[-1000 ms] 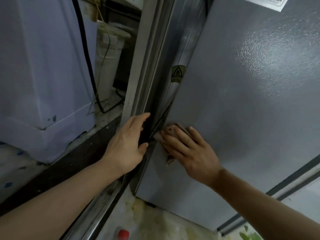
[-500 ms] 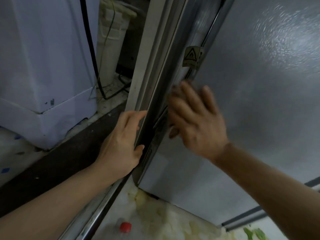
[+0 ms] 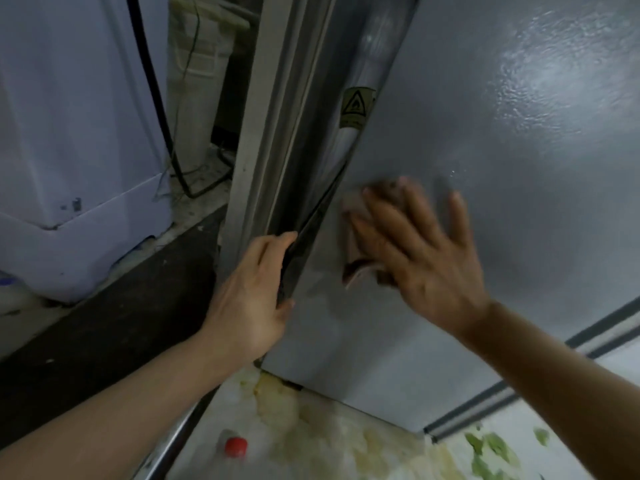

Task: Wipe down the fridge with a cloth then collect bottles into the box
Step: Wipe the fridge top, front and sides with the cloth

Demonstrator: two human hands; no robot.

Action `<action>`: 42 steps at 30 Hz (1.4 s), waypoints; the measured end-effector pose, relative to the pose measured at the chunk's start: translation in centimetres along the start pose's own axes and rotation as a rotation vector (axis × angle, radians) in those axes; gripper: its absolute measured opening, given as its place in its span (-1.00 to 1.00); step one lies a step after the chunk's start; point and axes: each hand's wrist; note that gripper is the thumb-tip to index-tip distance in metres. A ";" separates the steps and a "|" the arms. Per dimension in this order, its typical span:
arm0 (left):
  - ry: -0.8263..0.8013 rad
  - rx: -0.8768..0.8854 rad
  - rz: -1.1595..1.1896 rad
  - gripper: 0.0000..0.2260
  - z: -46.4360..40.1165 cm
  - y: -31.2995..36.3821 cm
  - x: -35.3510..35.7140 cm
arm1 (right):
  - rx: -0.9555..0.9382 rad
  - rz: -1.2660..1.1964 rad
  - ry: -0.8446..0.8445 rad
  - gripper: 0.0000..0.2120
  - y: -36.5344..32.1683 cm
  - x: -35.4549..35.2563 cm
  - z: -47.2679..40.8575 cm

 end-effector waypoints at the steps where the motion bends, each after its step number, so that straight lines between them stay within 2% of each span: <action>1: -0.004 -0.025 -0.006 -0.27 -0.3 0.6 0.7 | 0.043 0.025 0.019 -0.45 1.4 -0.3 0.1; 4: -0.006 -0.074 -0.032 -0.26 -1.4 1.7 2.6 | 0.185 -0.029 0.030 -0.29 2.0 -0.5 2.0; 6: -0.008 -0.085 -0.054 -0.26 -1.9 2.0 3.6 | 0.199 -0.095 -0.043 -0.23 -0.2 0.0 4.7; 10: 0.037 -0.125 -0.104 -0.26 -2.0 2.0 4.9 | -0.189 -0.095 -0.353 -0.28 -5.0 1.3 11.8; 12: 0.057 -0.128 -0.108 -0.28 -1.9 2.0 5.3 | -0.269 -0.113 -0.415 -0.24 -5.5 1.0 13.4; 15: 0.063 -0.114 -0.108 -0.29 -1.8 1.5 5.6 | -0.212 -0.060 -0.335 -0.08 -3.1 -0.3 13.1; 17: 0.062 -0.105 -0.106 -0.28 -1.8 1.2 5.8 | -0.053 -0.033 -0.240 0.05 0.2 -1.3 11.5; 18: 0.060 -0.108 -0.111 -0.28 -1.7 1.1 5.8 | 0.039 -0.025 -0.168 0.04 2.0 -1.9 10.6; 22: 0.077 -0.133 -0.155 -0.31 -1.5 1.3 6.2 | 0.313 0.035 0.109 -0.36 5.9 -3.1 8.3; 24: 0.084 -0.152 -0.187 -0.32 -1.4 1.5 6.3 | 0.378 -0.046 0.102 -0.37 4.7 -2.5 9.5; 26: 0.091 -0.165 -0.196 -0.33 -1.3 1.7 6.5 | 0.335 -0.153 0.005 -0.35 2.2 -1.6 12.2; 30: 0.091 -0.186 -0.217 -0.34 -1.1 1.9 6.7 | -0.042 -0.168 -0.317 -0.35 -2.3 -1.6 17.4; 32: 0.084 -0.180 -0.231 -0.35 -1.0 1.9 6.8 | -0.103 -0.167 -0.378 -0.30 -2.6 -2.3 18.5; 34: 0.080 -0.163 -0.230 -0.35 -0.7 1.7 6.7 | -0.028 -0.158 -0.329 -0.24 -1.0 -3.0 18.3; 39: 0.098 -0.170 -0.222 -0.34 -0.9 1.3 7.0 | 0.385 -0.012 -0.071 -0.30 7.2 -5.3 17.2; 42: 0.145 -0.193 -0.220 -0.29 -0.9 1.5 7.8 | 0.479 0.001 -0.049 -0.23 6.1 -4.4 18.3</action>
Point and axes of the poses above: each hand's wrist, its own z-axis away from the middle knuckle, its own x-axis out of the palm, y = z × x, and after that the axes turned 5 degrees about y, right-handed
